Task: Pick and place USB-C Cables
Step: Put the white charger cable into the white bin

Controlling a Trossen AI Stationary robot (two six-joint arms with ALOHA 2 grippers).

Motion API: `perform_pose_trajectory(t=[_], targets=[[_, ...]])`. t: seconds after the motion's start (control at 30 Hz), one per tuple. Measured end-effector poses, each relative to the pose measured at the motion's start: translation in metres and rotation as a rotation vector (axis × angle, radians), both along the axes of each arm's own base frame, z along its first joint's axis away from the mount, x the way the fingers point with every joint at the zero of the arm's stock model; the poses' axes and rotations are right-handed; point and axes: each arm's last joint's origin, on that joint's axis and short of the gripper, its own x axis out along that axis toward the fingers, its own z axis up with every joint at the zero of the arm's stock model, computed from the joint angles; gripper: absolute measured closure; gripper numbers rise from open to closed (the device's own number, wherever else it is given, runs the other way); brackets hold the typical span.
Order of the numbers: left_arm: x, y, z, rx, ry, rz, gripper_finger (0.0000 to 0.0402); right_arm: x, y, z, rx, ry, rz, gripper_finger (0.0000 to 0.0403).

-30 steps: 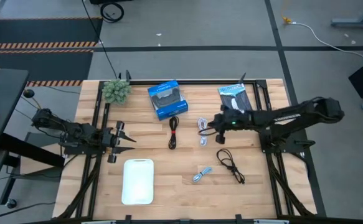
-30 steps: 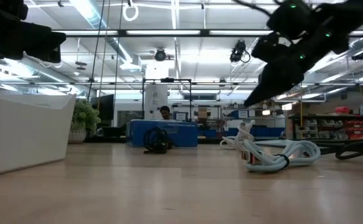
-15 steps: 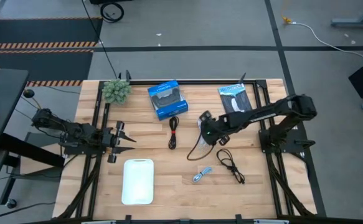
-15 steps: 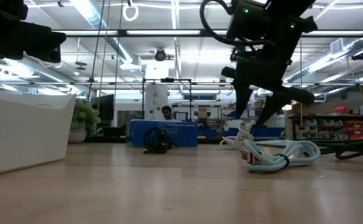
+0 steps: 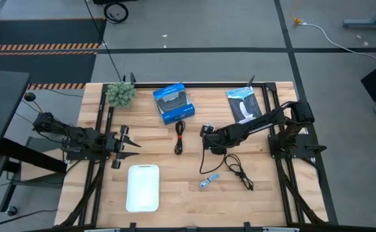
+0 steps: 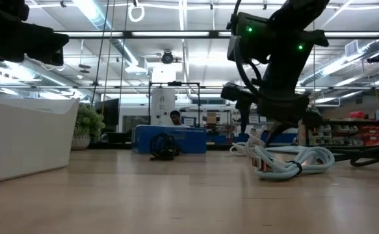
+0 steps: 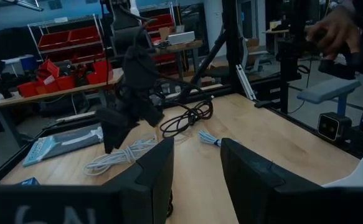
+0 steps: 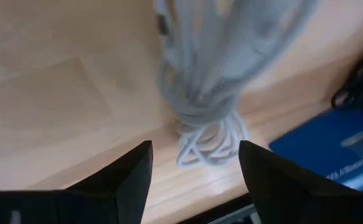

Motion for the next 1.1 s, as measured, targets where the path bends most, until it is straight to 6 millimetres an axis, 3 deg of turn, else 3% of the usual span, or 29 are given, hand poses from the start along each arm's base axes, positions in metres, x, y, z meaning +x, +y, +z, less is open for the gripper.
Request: perform_pose_trajectory(t=[0.43,0.8,0.97,1.1], targets=[[0.0,0.0,0.0,-0.002,-0.004,0.0,0.026,0.007,0.009,-0.012,0.075,0.04,0.14,0.0172],[0.0,0.0,0.0,0.0,0.0,0.0,0.026,0.009,0.02,-0.016,0.085,0.031,0.184,0.0295],[0.0,0.0,0.0,0.0,0.0,0.0,0.026,0.021,0.04,-0.009,0.073,-0.127,0.249,0.0315],[0.0,0.0,0.0,0.0,0.0,0.0,0.026,0.037,0.074,0.006,0.137,-0.423,0.327,0.0308]])
